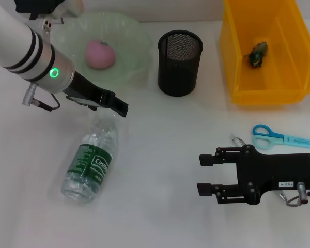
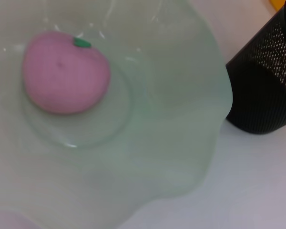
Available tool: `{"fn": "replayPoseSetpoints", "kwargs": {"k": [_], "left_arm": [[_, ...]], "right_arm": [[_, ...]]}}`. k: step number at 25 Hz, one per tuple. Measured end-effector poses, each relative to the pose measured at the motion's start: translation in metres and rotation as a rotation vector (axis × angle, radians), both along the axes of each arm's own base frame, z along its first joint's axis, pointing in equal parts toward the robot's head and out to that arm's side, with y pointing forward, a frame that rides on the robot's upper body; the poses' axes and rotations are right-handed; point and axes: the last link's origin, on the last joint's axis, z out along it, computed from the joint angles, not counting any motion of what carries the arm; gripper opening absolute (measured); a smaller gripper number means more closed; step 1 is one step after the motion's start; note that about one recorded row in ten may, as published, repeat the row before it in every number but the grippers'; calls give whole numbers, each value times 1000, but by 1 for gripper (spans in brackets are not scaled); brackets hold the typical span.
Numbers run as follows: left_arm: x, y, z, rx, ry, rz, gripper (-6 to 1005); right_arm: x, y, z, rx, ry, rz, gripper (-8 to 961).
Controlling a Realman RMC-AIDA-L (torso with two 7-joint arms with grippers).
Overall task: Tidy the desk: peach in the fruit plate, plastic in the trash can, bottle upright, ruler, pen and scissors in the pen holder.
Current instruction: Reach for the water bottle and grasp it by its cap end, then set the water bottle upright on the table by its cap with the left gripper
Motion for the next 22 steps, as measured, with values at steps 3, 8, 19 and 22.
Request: {"fn": "replayPoseSetpoints", "kwargs": {"k": [3,8,19,22], "left_arm": [[-2,-2,-4,-13,12,-1,694],[-2,-4,-7,-26,24,-11,692],[-9,-8,-14,-33,60,-62,537],[-8,-8,-13,-36,62,-77,481]], "right_arm": [[0,0,0,-1,1,-2,680],[0,-2,0,-12,11,-13,680],[2,-3,1,-6,10,-20,681],[2,-3,0,-7,9,-21,681]]}}
